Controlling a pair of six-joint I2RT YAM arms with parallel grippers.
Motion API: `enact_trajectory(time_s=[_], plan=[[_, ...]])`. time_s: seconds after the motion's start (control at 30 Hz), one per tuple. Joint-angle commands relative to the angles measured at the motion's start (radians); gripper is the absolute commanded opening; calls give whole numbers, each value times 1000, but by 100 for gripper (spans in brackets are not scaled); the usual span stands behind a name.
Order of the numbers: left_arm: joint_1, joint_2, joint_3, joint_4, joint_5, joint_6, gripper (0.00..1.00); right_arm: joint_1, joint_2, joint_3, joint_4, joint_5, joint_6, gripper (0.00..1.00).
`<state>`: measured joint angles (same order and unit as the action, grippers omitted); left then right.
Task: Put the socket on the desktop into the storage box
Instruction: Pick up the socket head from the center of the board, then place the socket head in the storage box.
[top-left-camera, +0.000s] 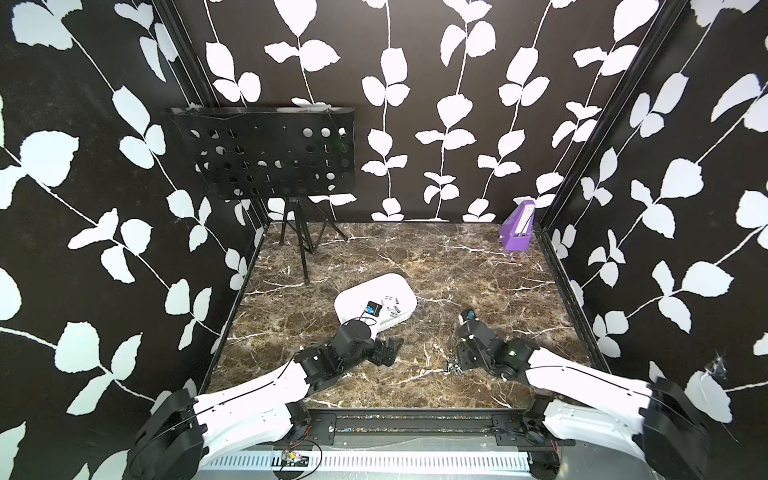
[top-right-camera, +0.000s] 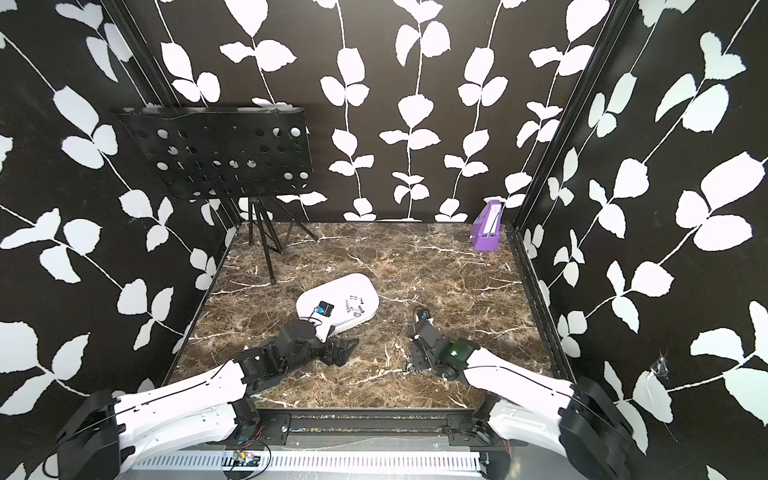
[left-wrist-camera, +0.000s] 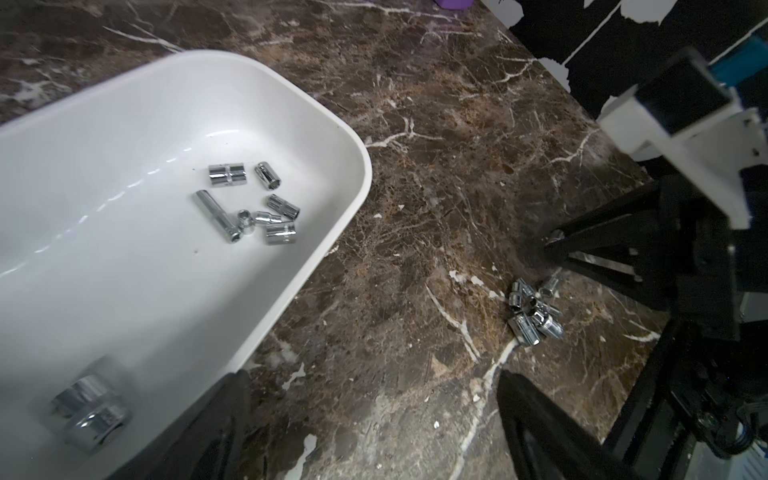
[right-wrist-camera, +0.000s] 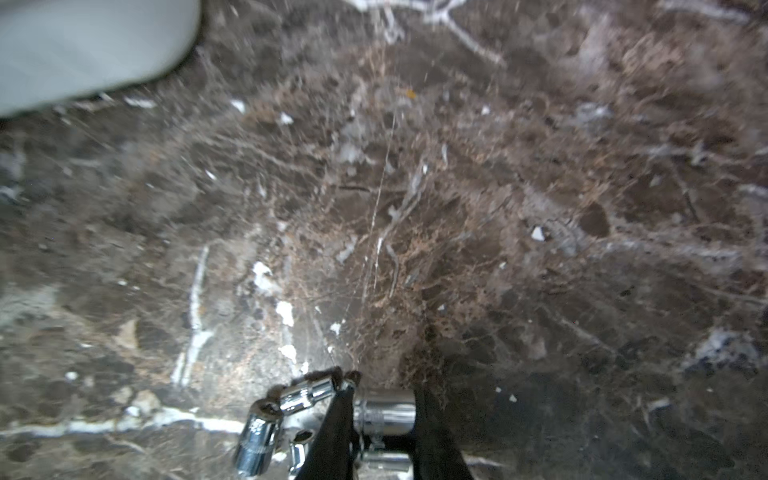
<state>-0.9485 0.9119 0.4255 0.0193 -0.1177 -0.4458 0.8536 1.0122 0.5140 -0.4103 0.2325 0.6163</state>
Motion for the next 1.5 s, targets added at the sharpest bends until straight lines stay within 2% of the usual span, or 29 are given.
enact_trajectory(time_s=[0.0,0.2,0.37,0.7,0.93,1.1,1.23,1.37,1.47], plan=[[-4,-73,-14,-53,-143,-8,94,-5,-78,-24,11,35,-19,14],[-4,-175,-19,-148,-296,-18,95,-4,-79,119,-27,-26,-48,11],[-5,-282,-45,-192,-388,-29,95,0,44,281,-5,-67,-58,10],[-4,-517,-99,-298,-578,-84,96,47,487,669,53,-113,-55,10],[-4,-655,-150,-305,-619,-96,97,75,846,1006,-5,-129,-41,10],[-4,-682,-157,-314,-614,-103,97,80,1030,1178,-75,-125,-29,11],[-4,-672,-152,-314,-608,-107,97,82,1101,1251,-113,-121,-27,18],[-4,-659,-148,-311,-603,-107,97,81,1104,1253,-119,-111,-36,36],[-4,-650,-148,-302,-593,-102,97,82,1065,1229,-130,-101,-54,45]])
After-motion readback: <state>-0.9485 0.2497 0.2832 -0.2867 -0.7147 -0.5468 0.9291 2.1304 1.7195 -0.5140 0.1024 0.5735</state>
